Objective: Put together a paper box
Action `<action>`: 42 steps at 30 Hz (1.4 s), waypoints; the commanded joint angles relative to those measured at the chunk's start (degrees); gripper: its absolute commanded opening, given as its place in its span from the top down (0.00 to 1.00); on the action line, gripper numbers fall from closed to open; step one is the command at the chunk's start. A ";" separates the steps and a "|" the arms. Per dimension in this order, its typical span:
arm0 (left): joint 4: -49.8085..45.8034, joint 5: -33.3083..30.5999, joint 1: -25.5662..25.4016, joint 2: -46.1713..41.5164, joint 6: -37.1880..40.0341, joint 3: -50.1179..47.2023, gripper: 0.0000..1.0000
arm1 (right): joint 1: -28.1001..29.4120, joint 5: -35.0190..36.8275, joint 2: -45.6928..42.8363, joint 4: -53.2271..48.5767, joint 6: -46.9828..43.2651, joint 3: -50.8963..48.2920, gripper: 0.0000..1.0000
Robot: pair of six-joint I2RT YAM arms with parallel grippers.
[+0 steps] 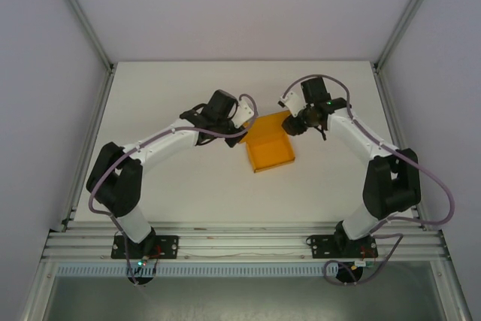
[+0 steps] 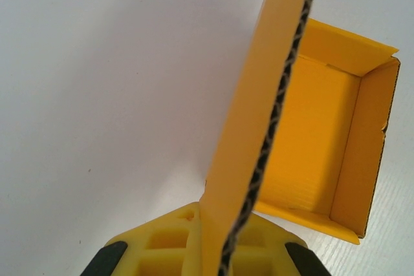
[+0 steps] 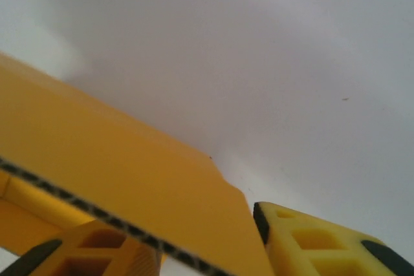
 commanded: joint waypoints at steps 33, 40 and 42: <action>18.88 -9.27 -2.30 6.83 -51.97 -0.35 1.00 | 11.07 18.09 -5.72 21.28 52.61 -9.80 0.97; 21.58 -12.60 -3.71 7.72 -54.35 -4.57 1.00 | 13.86 24.63 -7.05 27.01 57.53 -14.66 0.97; 23.85 -13.08 -4.52 8.04 -55.34 -5.90 1.00 | 15.24 26.96 -7.22 28.36 57.59 -16.26 0.98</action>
